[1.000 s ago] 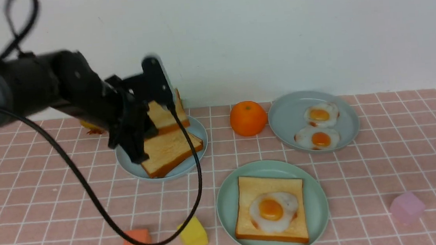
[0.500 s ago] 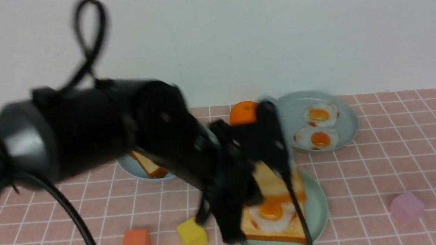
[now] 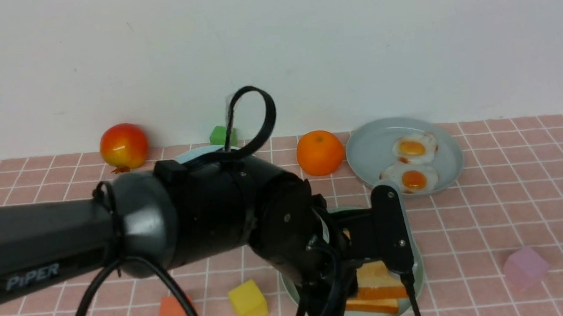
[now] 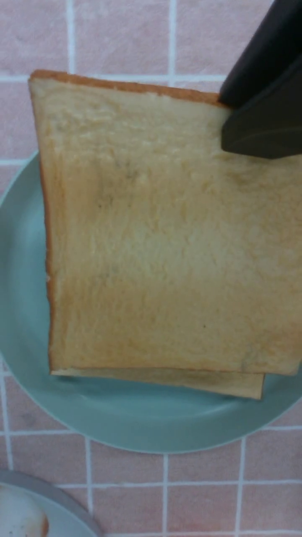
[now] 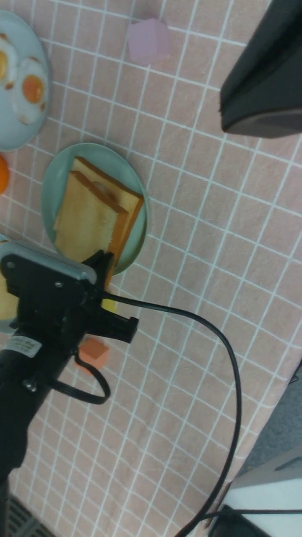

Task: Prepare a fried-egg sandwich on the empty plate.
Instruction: Use the left arm to place a slice of bread on the fried egg in the middle

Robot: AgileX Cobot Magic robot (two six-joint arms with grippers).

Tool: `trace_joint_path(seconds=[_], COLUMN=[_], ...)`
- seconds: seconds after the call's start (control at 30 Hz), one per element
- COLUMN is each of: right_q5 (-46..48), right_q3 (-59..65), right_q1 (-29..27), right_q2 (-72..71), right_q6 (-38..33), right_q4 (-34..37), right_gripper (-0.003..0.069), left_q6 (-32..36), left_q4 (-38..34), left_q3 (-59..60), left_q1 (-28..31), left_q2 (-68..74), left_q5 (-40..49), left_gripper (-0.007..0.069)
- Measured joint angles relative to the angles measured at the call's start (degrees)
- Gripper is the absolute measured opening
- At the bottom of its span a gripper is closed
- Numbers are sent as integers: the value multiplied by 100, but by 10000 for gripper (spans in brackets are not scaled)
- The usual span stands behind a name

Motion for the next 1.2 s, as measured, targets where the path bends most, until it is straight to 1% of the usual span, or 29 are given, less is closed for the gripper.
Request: trace_joint_path(seconds=[0.4, 0.5, 0.73, 1.03, 1.1, 1.17, 1.2], right_q5=[0, 0, 0, 0, 0, 0, 0], right_q3=[292, 292, 292, 292, 292, 292, 292], right_q1=[0, 5, 6, 6, 6, 6, 6], right_q2=[0, 0, 0, 0, 0, 0, 0], right_q6=[0, 0, 0, 0, 0, 0, 0], right_q4=[30, 37, 37, 97, 131, 208, 213], right_gripper=[13, 13, 11, 11, 11, 11, 11], left_q6=[-56, -27, 332, 367, 367, 367, 367], left_q4=[68, 68, 88, 109, 109, 109, 109], left_q3=[0, 0, 0, 0, 0, 0, 0], left_q1=[0, 0, 0, 0, 0, 0, 0], left_q2=[316, 356, 455, 478, 478, 478, 478], left_q5=[-505, -519, -422, -431, -431, -431, -431], left_gripper=[54, 54, 54, 55, 64, 102, 106])
